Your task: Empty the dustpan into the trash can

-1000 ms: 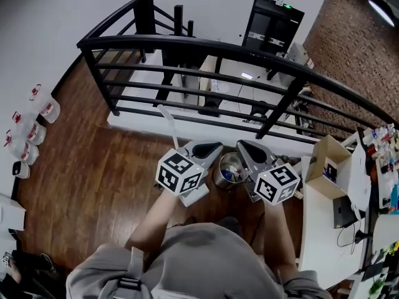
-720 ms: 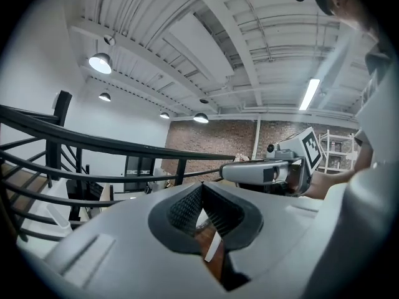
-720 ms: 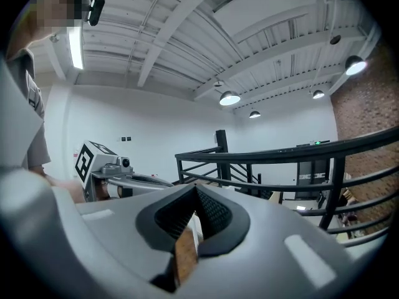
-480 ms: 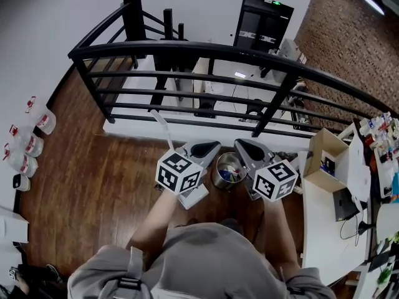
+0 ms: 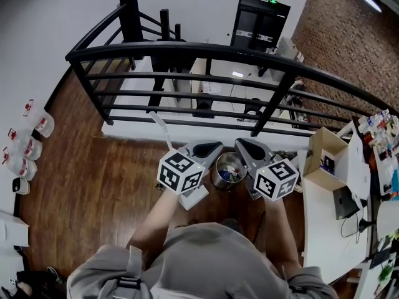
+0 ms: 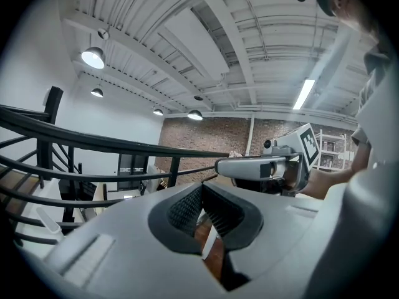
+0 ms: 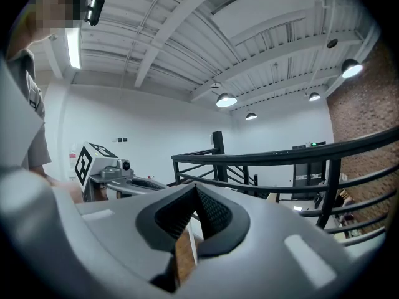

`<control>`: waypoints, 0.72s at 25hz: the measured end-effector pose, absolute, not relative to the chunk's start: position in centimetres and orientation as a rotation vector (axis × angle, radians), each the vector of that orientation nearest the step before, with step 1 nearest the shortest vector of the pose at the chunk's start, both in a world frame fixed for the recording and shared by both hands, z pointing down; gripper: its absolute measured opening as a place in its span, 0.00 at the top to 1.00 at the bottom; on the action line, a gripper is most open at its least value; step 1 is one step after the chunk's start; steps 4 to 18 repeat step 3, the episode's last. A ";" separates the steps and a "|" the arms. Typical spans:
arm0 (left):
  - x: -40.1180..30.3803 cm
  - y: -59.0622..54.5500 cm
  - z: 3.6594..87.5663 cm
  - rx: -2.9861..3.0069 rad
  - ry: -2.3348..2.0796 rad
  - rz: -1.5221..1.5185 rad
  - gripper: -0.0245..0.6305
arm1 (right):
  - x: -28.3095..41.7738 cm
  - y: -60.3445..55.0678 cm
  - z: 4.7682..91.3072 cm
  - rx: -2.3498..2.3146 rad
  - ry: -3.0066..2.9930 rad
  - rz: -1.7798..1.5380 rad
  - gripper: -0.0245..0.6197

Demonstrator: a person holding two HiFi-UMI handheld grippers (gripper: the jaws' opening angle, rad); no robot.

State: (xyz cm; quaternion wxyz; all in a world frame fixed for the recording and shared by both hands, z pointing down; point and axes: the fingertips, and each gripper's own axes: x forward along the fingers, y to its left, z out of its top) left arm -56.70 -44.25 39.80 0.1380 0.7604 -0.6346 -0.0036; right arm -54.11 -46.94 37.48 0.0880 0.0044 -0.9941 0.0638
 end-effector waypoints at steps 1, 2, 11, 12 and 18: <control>-56.7 -44.2 39.8 2.202 -1.831 -0.007 0.95 | -54.1 -46.9 37.5 0.014 -2.958 0.189 0.96; -56.7 -44.2 39.8 2.204 -1.827 -0.004 0.95 | -54.2 -46.9 37.5 0.014 -2.957 0.188 0.96; -56.7 -44.2 39.9 2.206 -1.822 -0.002 0.95 | -54.2 -46.9 37.6 0.015 -2.956 0.187 0.96; -56.7 -44.2 39.9 2.206 -1.822 -0.002 0.95 | -54.2 -46.9 37.6 0.015 -2.956 0.187 0.96; -56.7 -44.2 39.9 2.206 -1.822 -0.002 0.95 | -54.2 -46.9 37.6 0.015 -2.956 0.187 0.96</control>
